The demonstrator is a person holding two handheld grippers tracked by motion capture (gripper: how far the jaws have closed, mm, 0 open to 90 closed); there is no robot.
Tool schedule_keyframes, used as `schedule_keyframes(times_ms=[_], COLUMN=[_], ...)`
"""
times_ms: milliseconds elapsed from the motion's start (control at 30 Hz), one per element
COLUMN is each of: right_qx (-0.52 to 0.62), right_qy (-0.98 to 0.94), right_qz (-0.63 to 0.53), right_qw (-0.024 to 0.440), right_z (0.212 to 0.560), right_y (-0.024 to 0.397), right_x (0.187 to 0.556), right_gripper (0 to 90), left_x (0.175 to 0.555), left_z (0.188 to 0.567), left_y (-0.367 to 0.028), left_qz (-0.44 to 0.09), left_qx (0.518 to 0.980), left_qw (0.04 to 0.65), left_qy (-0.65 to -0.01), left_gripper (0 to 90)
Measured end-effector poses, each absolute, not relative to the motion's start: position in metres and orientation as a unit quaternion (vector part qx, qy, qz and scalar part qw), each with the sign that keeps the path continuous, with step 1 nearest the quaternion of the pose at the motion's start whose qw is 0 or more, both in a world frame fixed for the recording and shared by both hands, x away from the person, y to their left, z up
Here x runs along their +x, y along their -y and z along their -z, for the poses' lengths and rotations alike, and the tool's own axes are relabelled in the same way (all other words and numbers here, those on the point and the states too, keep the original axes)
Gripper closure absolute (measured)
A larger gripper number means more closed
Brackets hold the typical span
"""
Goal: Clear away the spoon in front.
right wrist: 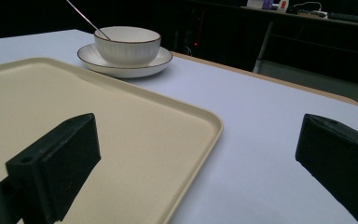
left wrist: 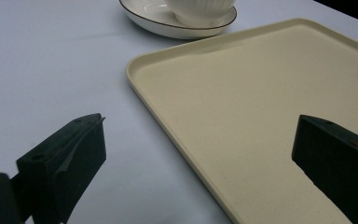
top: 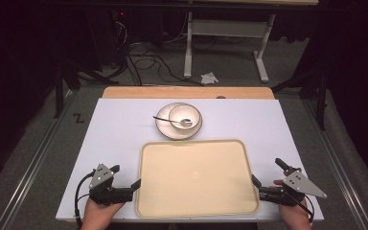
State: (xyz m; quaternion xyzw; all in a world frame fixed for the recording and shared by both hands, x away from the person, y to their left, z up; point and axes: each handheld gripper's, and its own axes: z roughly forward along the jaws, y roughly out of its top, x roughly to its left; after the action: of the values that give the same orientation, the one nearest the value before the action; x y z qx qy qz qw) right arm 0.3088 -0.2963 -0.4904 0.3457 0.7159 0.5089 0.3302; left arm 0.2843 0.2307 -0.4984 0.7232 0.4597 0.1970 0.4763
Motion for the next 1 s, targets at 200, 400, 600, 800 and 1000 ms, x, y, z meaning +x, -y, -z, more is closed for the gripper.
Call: schedule_keyframes(times_ms=[200, 400, 600, 800, 1000], right_qx=[0.342, 0.334, 0.335, 0.336, 0.335], right_qy=[-0.717, -0.714, -0.716, -0.720, -0.727], right_qz=[-0.509, -0.519, -0.516, -0.513, -0.504], right_qw=[0.330, 0.330, 0.329, 0.325, 0.325], right_z=[0.490, 0.489, 0.489, 0.490, 0.491], right_y=[0.296, 0.297, 0.293, 0.291, 0.290], right_x=[0.309, 0.307, 0.306, 0.307, 0.307], right_gripper=[0.3, 0.4, 0.4, 0.4, 0.4], left_x=[0.283, 0.283, 0.289, 0.300, 0.316], left_z=[0.497, 0.494, 0.484, 0.474, 0.467], left_y=[-0.228, -0.227, -0.224, -0.221, -0.224], left_qz=[-0.212, -0.212, -0.218, -0.221, -0.209], left_qx=[0.722, 0.720, 0.714, 0.716, 0.714], left_qw=[0.474, 0.475, 0.483, 0.484, 0.486], left_qy=[-0.458, -0.459, -0.458, -0.452, -0.459], left_gripper=[6.3, 4.3, 5.3, 5.3, 5.4])
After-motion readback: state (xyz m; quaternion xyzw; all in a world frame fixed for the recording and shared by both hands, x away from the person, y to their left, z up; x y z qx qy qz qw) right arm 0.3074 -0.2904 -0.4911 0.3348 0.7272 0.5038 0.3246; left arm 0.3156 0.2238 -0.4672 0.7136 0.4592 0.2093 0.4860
